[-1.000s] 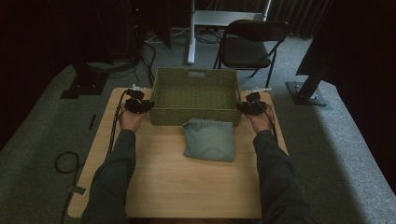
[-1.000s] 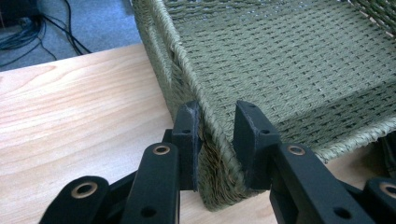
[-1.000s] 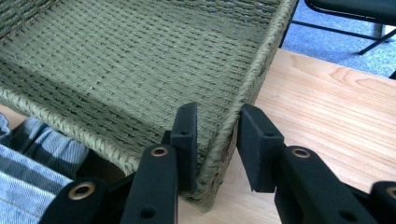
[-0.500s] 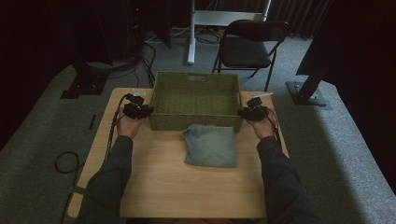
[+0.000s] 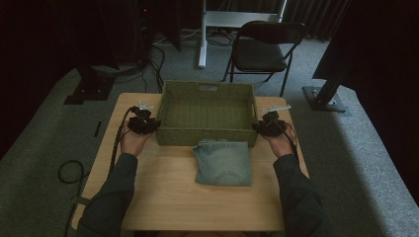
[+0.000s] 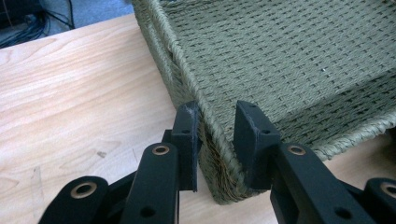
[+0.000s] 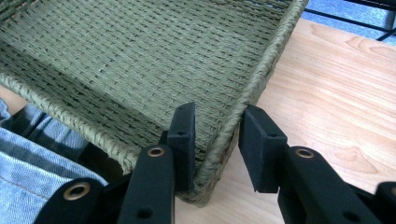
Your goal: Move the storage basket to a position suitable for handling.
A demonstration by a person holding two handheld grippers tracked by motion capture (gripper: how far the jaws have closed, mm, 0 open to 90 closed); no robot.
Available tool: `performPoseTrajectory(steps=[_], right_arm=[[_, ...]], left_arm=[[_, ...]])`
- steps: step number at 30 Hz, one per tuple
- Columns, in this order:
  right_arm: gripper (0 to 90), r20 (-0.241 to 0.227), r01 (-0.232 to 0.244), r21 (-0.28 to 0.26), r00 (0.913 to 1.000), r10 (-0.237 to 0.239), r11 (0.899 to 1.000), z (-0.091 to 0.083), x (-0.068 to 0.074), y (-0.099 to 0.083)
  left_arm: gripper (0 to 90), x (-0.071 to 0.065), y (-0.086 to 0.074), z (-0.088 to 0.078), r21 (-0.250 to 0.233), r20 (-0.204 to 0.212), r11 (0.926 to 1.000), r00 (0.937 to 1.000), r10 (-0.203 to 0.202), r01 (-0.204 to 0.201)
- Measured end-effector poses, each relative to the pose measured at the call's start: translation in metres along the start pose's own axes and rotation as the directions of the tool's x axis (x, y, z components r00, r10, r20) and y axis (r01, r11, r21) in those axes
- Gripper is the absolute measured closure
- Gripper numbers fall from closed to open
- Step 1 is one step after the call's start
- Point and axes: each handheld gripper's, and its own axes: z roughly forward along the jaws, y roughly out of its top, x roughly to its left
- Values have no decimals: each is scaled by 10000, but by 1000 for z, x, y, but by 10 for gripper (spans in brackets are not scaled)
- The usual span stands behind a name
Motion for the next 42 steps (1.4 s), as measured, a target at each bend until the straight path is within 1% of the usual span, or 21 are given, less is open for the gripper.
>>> performPoseTrajectory(steps=[2,10,14,19,25,28,32,34,35,36,37,40,42], right_arm=[[671,27,65,38,10000,-65,10000,-2,2,-2],[670,-81,38,-48,10000,-38,10000,-10,6,-11],[670,-54,119,2,9999,-119,9999,-13,9,-13],[670,1,236,89,9997,-236,9997,-16,12,-15],[668,-138,158,-17,9998,-158,9999,-20,14,-21],[664,-252,144,-3,9996,-144,9999,-24,16,-24],[654,-399,167,-39,9991,-168,9999,-25,15,-25],[637,-388,263,-67,9989,-266,9996,-24,14,-25],[606,-284,306,-106,9991,-309,9995,-25,14,-25],[591,-222,342,-199,9992,-347,9992,-25,14,-24],[586,-237,343,-295,9991,-350,9990,-26,14,-24],[569,-51,453,-540,9989,-456,9975,-31,15,-22],[566,-50,487,-647,9988,-491,9967,-35,15,-22]], left_arm=[[711,-1,-3,-3,8,41,10000,10000,-13,13],[708,-7,-16,-15,-146,233,9992,9991,-364,368],[707,-9,-21,-19,-190,296,9988,9985,-452,457],[706,-12,-26,-24,-195,352,9987,9983,-454,461],[702,-11,-32,-29,-283,593,9982,9969,-517,534],[700,-12,-34,-31,-243,635,9987,9971,-425,441],[696,-11,-35,-32,-290,719,9986,9965,-429,451],[693,-11,-35,-31,-353,683,9986,9970,-370,395],[676,-12,-36,-32,-498,595,9985,9980,-213,243],[653,-12,-36,-33,-621,554,9981,9985,-12,46],[649,-12,-35,-35,-699,556,9975,9983,148,-109],[631,-14,-33,-41,-890,479,9951,9977,472,-428],[625,-15,-32,-45,-993,460,9935,9971,599,-551]])
